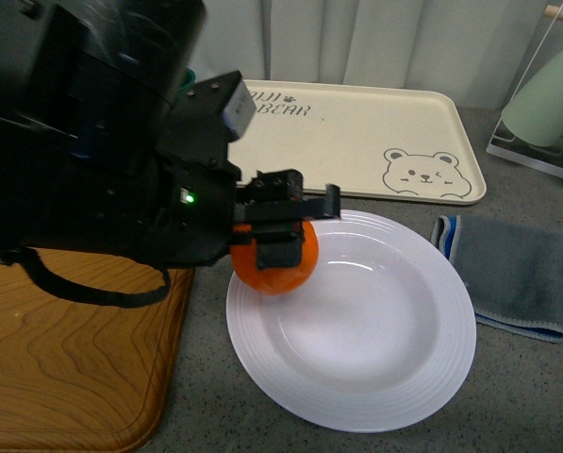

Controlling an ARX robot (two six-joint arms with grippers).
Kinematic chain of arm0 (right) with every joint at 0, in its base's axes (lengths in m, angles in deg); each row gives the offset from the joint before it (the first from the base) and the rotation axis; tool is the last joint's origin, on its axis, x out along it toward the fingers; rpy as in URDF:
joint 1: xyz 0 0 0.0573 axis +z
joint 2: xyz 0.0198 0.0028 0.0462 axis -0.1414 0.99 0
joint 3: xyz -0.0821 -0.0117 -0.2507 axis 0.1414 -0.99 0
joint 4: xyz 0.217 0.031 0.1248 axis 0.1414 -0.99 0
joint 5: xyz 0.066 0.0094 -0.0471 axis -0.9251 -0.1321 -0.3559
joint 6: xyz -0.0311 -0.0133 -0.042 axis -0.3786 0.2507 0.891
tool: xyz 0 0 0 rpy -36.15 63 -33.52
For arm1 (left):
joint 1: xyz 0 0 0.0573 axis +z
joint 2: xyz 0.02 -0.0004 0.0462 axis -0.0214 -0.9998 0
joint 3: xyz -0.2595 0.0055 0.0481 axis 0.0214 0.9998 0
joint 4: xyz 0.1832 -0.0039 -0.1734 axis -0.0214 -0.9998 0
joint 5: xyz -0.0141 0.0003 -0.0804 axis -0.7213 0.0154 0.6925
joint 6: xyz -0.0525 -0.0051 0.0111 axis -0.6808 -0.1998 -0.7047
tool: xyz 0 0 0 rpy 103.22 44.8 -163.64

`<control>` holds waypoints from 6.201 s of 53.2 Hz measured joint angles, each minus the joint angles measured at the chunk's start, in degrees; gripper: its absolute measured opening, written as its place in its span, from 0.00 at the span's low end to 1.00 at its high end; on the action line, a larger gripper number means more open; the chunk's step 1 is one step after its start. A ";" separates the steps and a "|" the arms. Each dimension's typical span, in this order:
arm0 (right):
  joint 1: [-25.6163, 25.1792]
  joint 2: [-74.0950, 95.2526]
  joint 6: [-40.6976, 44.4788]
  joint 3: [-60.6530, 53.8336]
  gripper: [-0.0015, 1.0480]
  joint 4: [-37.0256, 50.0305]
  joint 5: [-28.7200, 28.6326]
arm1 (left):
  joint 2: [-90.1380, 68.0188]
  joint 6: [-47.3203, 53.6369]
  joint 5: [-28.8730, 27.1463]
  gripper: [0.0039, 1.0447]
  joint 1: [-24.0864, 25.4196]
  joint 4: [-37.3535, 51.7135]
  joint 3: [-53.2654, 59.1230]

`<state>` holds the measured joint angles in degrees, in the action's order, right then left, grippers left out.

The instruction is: Place orange and plate with both arms

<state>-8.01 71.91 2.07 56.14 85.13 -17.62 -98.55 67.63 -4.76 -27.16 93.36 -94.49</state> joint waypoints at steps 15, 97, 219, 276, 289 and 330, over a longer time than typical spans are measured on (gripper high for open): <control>0.00 0.00 0.00 0.00 0.91 0.00 0.00 | -6.16 0.02 -1.20 0.45 -4.24 -1.05 -3.28; 0.00 0.00 0.00 0.00 0.91 0.00 0.00 | 26.45 20.87 -23.69 0.03 11.87 56.70 39.69; 0.04 1.79 5.81 0.24 0.91 0.09 -2.62 | 108.80 21.29 -7.67 0.09 28.24 -16.59 46.69; 11.04 107.56 -35.80 33.18 0.91 10.62 -23.21 | 108.83 21.44 -7.65 0.94 28.24 -16.59 46.69; 12.04 111.58 -39.15 37.70 0.60 4.50 -18.69 | 108.85 21.44 -7.65 0.94 28.24 -16.59 46.69; 9.75 105.02 -46.95 30.27 0.04 22.97 -30.29 | 108.83 21.44 -7.72 0.94 28.24 -16.59 46.69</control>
<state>1.74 176.93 -44.88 86.41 108.10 -47.91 10.27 89.07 -12.47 1.08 76.77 -47.80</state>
